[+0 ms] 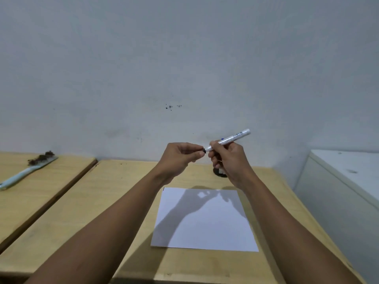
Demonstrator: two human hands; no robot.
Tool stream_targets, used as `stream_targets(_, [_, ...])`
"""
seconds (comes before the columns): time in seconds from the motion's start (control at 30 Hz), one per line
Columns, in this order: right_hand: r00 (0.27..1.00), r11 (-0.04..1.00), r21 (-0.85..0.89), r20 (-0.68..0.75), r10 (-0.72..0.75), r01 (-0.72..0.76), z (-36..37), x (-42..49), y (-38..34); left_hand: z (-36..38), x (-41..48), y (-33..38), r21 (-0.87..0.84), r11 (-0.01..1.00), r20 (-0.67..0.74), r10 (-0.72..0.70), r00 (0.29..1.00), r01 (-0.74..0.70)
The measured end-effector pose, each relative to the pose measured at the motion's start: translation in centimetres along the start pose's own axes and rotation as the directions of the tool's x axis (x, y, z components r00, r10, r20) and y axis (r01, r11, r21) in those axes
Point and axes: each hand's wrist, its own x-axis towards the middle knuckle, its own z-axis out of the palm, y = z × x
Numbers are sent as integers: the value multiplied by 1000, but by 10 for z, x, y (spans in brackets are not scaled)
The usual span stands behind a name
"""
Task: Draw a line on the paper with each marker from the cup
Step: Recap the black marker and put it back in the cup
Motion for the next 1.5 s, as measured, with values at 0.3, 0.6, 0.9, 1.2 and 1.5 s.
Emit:
stream_targets(0.3, [997, 996, -56, -25, -74, 72, -37, -4, -20, 32, 6, 37, 252, 938, 161, 202, 966, -238])
stream_targets(0.6, [992, 999, 35, -120, 43, -39, -46, 4, -20, 58, 10, 31, 765, 514, 67, 534, 843, -387])
stream_targets(0.9, [885, 911, -410, -404, -232, 52, -65, 20, -21, 56, 52, 43, 772, 563, -27, 491, 871, -294])
stream_targets(1.2, [843, 539, -781, -30, -538, 316, -77, 75, -11, 69, 100, 65, 735, 469, 161, 581, 798, -489])
stream_targets(1.5, [941, 791, -593, -156, -299, 153, -102, 124, 40, 87, 172, -8, 821, 527, 171, 144, 975, -222])
